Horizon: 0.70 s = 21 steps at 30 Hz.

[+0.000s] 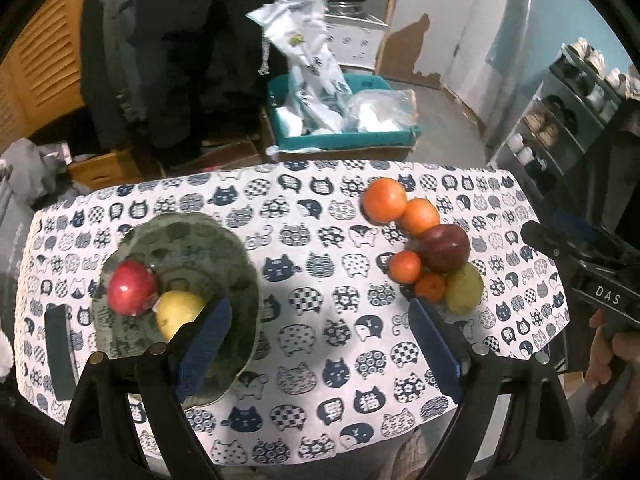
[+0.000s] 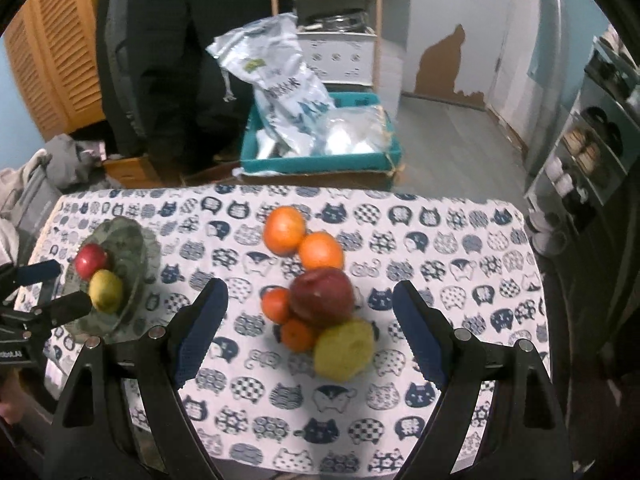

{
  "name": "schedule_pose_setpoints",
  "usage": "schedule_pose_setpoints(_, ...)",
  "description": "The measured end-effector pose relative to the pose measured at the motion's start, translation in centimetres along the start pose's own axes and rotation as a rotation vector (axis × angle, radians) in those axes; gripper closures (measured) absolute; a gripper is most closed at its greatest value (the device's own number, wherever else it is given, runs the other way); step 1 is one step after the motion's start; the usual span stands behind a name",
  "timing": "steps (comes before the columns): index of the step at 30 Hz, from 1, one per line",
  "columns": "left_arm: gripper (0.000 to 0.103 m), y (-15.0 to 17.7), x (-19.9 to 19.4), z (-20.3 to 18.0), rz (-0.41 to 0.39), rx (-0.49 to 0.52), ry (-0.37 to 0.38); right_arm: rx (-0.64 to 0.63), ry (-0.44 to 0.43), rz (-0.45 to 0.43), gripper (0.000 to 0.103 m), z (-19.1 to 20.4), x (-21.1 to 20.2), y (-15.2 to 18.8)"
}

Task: Organize fruits
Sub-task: 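Move both tools back toward the remaining fruit cluster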

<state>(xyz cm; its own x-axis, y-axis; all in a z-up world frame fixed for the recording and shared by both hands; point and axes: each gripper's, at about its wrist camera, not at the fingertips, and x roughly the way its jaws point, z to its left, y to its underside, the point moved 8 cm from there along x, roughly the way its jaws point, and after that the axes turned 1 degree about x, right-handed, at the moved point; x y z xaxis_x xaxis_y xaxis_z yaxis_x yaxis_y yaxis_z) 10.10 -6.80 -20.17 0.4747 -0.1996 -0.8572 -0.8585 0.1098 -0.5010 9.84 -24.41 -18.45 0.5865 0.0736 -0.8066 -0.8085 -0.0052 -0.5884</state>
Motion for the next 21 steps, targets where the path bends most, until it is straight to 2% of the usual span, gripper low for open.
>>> schedule_pose_setpoints(10, 0.012, -0.2, 4.0, -3.4, 0.064, 0.050, 0.009, 0.058, 0.021, 0.077, 0.019, -3.9, 2.4, 2.4)
schedule_pose_setpoints(21, 0.012, 0.4, 9.2, -3.8, 0.132, 0.064, -0.015, 0.105, -0.001, 0.205, 0.019, -5.5, 7.2, 5.3)
